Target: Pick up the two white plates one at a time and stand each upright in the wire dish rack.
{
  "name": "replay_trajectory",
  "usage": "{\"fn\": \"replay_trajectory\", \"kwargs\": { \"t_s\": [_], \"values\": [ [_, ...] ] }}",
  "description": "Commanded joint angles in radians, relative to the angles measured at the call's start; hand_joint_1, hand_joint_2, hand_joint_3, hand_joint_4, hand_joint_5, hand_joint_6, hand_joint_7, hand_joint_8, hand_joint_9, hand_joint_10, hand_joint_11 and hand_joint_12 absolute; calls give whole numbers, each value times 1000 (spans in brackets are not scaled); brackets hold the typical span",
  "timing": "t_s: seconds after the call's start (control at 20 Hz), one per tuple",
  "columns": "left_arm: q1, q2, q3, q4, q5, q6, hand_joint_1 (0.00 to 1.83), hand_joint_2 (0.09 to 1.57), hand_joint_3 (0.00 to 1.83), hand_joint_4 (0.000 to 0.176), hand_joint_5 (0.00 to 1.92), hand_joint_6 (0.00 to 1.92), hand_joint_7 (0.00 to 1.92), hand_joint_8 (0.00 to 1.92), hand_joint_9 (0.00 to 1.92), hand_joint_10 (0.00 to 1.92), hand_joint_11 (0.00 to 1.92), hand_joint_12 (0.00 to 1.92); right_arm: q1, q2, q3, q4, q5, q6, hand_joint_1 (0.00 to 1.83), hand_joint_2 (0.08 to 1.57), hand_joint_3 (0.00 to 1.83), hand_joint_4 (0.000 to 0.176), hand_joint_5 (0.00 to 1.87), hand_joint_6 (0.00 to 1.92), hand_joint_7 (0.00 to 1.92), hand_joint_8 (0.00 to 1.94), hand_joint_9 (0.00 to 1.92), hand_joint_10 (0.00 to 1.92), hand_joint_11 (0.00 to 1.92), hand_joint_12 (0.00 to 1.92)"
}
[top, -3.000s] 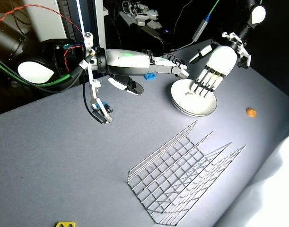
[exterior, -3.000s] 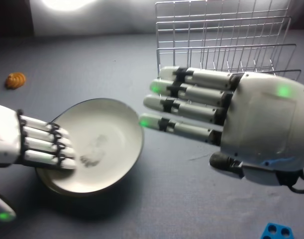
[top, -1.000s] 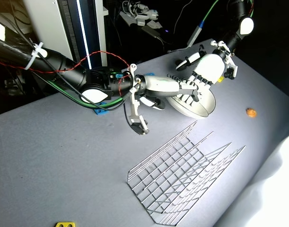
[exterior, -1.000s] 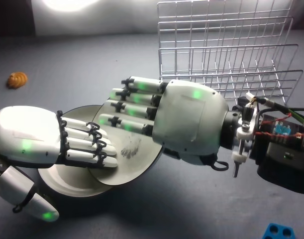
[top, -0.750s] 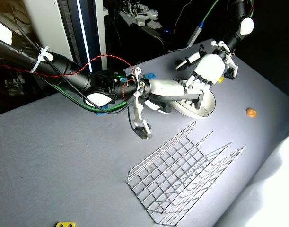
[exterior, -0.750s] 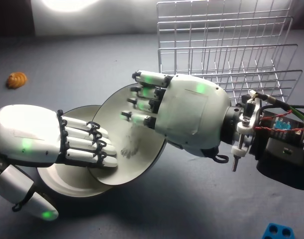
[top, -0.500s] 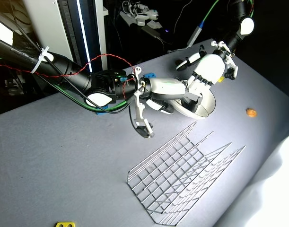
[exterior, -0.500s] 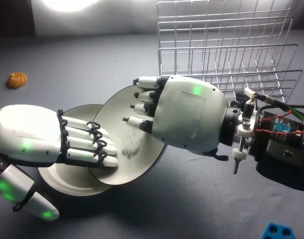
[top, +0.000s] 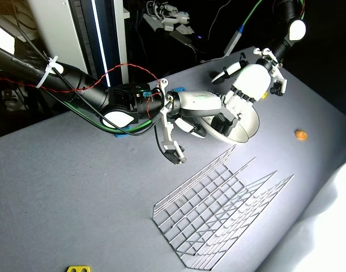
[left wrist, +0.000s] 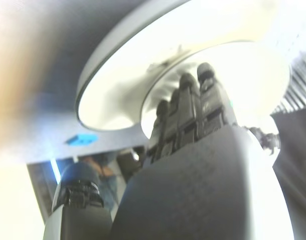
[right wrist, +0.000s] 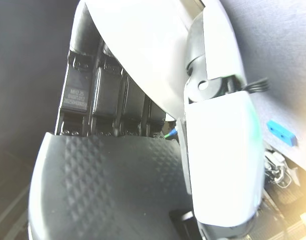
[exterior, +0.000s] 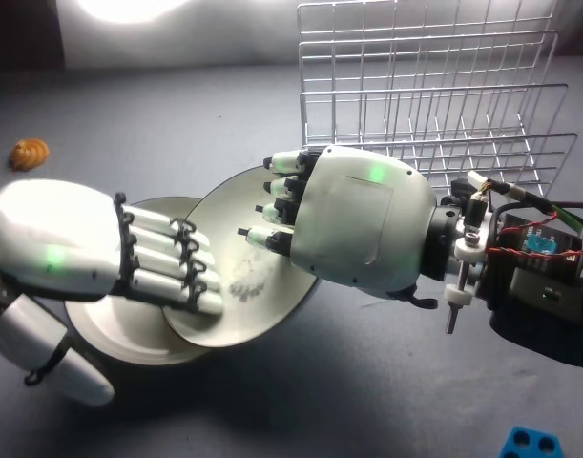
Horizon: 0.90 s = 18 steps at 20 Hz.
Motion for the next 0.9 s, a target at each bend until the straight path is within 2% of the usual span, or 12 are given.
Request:
{"fn": "replay_trajectory", "kwargs": {
  "t_s": [0.0,0.15,0.2,0.3,0.35,0.45,0.55,0.85],
  "values": [
    [-19,21,-6,-66,-49,-12,0,1132,0,0,53,0,69,0,56,0,0,181,10,2,1,9,141,-6,1376,1101,0,0,936,1044,1007,901,969,1112,858,1249],
    [-55,60,-32,-67,-56,-37,0,1136,1,0,70,3,101,7,84,6,0,244,12,2,-4,9,192,-6,1376,1103,0,0,932,1040,1004,898,968,1124,835,1251],
    [-78,94,-49,-67,-59,-67,0,1126,0,0,66,1,109,6,91,6,0,220,21,3,-12,9,195,-7,1372,1112,2,0,907,1091,987,915,949,1147,828,1249],
    [-89,116,-59,-66,-59,-81,0,1126,0,0,66,1,109,6,91,6,0,220,26,5,-20,9,195,-6,1372,1112,2,0,907,1091,987,915,949,1147,828,1249],
    [-100,137,-68,-66,-59,-95,0,1134,1,0,43,1,75,4,60,5,0,147,30,10,-35,9,195,-6,1375,1105,0,0,923,1066,1007,879,969,1125,852,1237],
    [-114,163,-78,-66,-59,-110,0,1132,0,0,71,2,97,3,81,2,0,201,36,16,-54,10,195,-6,1375,1102,0,0,937,1049,1011,871,967,1125,850,1236],
    [-126,196,-87,-65,-59,-116,0,1132,0,0,38,0,68,3,56,0,0,160,48,22,-73,22,196,-6,1378,1092,0,0,959,1024,1032,833,986,1091,856,1198],
    [-150,275,-98,-8,-43,-149,0,1134,2,0,69,2,103,4,80,3,0,162,123,65,-147,139,120,14,1375,1100,2,0,947,1054,1020,878,948,1105,856,1199]
  ]
}}
